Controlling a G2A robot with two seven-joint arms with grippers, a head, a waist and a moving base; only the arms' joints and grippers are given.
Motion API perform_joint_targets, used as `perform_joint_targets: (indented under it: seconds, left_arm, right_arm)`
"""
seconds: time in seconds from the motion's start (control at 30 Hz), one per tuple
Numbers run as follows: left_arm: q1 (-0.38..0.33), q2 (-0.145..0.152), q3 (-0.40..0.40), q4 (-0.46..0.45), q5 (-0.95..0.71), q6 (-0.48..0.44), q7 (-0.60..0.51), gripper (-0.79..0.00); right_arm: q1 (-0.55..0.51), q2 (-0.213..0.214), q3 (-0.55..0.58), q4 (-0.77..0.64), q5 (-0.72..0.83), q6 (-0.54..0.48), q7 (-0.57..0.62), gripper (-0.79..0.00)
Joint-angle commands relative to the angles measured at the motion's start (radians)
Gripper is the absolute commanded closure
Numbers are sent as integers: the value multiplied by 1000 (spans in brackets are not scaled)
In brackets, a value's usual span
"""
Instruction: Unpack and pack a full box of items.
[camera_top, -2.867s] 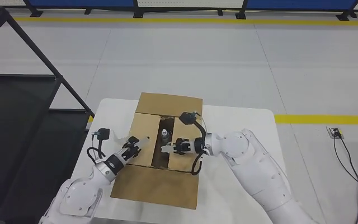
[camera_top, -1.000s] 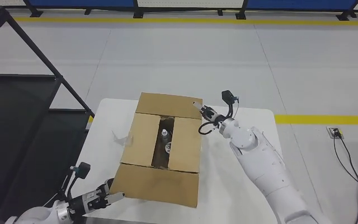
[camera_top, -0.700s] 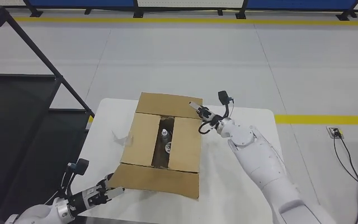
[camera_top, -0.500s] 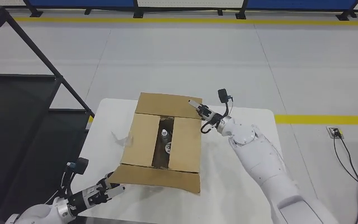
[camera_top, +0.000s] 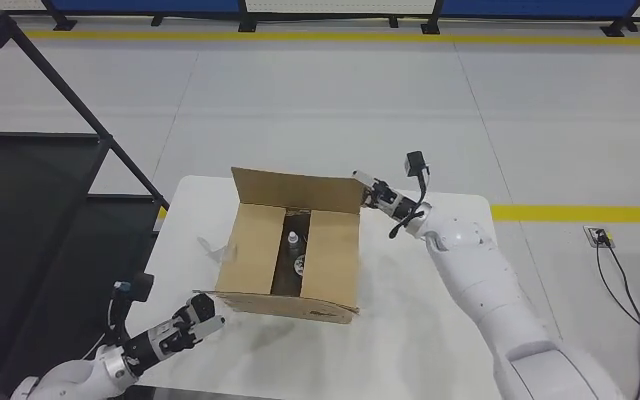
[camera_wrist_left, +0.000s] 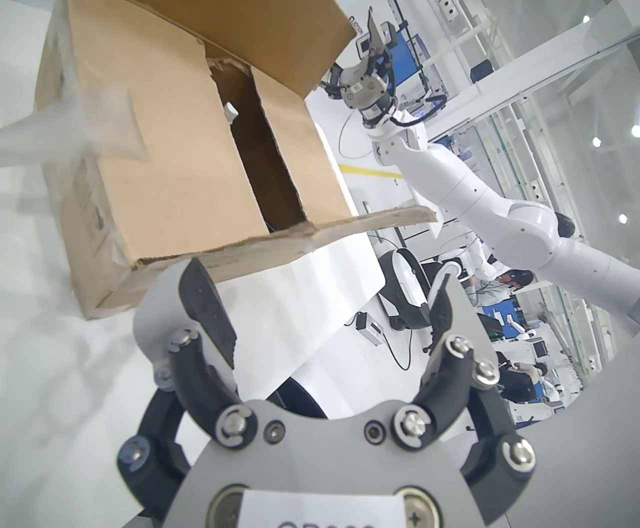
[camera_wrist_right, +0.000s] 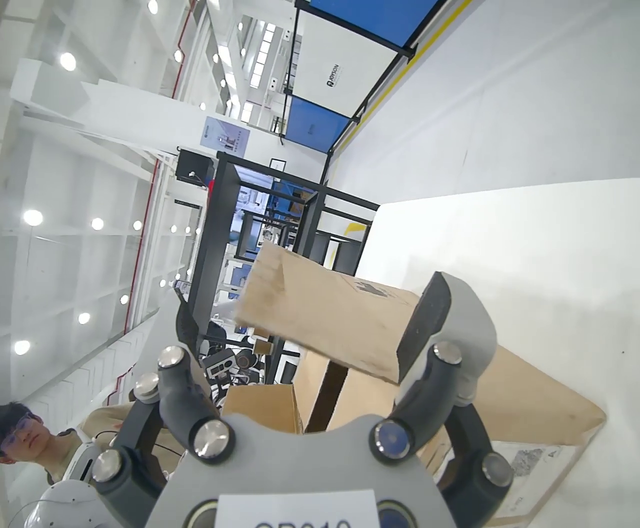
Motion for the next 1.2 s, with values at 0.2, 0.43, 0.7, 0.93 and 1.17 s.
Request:
perform_joint_targets:
  seconds: [0.2, 0.43, 0.7, 0.93, 1.17]
  left_arm:
    - [-35, -5, 42, -18, 47, 47, 95, -785]
    - [-81, -10, 88, -25, 129, 105, 182, -785]
    - [-136, -18, 162, -15, 192, 144, 239, -785]
    - [-190, -25, 221, 9, 228, 170, 274, -785]
    - [-233, -33, 267, 33, 256, 192, 310, -785]
  right_arm:
    - [-7, 25, 25, -78, 1, -31, 63, -785]
    - [-32, 41, 32, -205, 2, -19, 142, -785]
    - [-82, 62, 28, -401, -4, 77, 281, -785]
    - [-133, 79, 19, -557, -41, 255, 324, -785]
    - [-171, 86, -10, -667, -89, 390, 318, -785]
